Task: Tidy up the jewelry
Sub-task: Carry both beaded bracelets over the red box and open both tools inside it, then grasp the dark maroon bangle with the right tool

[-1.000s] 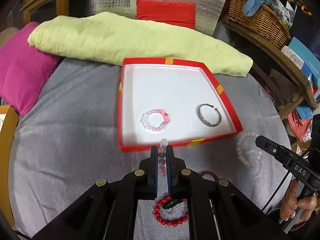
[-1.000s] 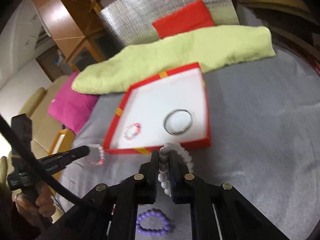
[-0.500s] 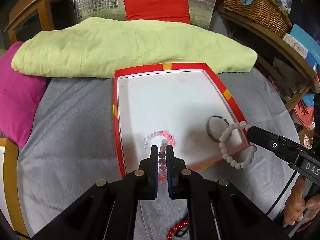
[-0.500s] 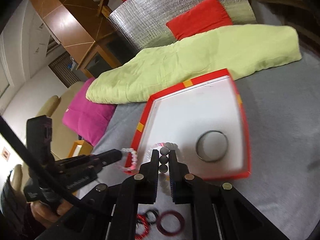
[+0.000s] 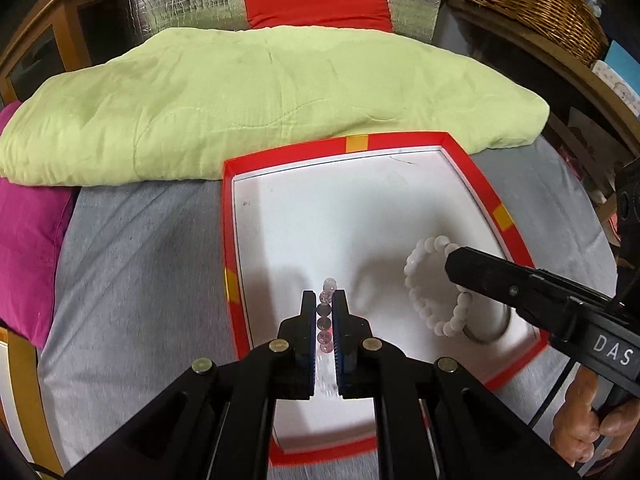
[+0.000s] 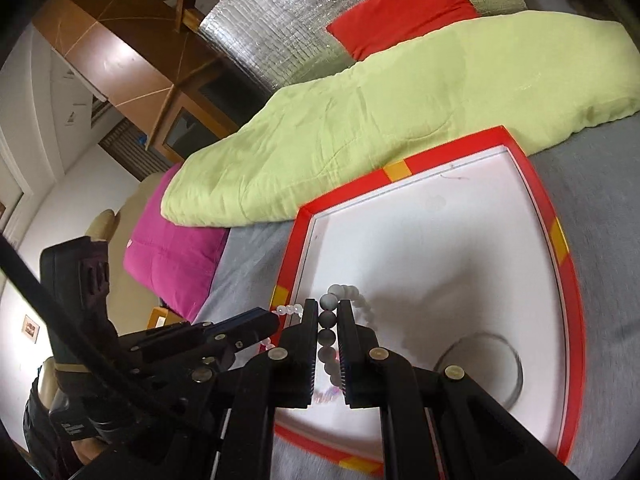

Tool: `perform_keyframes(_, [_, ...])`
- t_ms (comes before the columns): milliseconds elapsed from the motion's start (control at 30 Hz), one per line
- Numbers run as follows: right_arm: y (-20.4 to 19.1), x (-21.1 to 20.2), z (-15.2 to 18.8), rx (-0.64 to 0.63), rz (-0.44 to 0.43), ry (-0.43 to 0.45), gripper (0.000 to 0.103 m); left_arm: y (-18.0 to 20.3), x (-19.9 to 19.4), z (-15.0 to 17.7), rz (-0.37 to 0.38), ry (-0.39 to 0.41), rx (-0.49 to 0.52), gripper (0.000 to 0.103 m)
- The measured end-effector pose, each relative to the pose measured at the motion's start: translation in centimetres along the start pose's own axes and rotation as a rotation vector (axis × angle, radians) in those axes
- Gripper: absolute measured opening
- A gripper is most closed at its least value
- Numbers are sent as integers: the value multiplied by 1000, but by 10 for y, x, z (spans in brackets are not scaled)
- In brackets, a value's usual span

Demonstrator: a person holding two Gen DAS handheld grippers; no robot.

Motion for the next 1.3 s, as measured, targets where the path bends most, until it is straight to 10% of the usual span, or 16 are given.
perform_keyframes(433, [44,-3,-33,108,50,78,20,3,28,-21,8,-29,-29,17])
perform_keyframes(533, [55,-15,-38,164,45,116,59,6,19,-21,1,0,-19,31])
perform_keyframes(933, [56,-55,-45,159,62,180,60,-4,-37,24,-29,72,-72,59])
perform_keyframes(1300, [29,-82,-10,99,49,137,60,-21,-78,118,-46,66,-193,62])
Point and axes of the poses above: each gripper's, at about its wrist camera, not at the fingertips, and x roughly the way its jaws point, y to its right, z to its underside, the point moved 9 cm from there along x, roughly the way its jaws point, and after that the axes turned 5 degrees about -y, right-handed, at the moved point
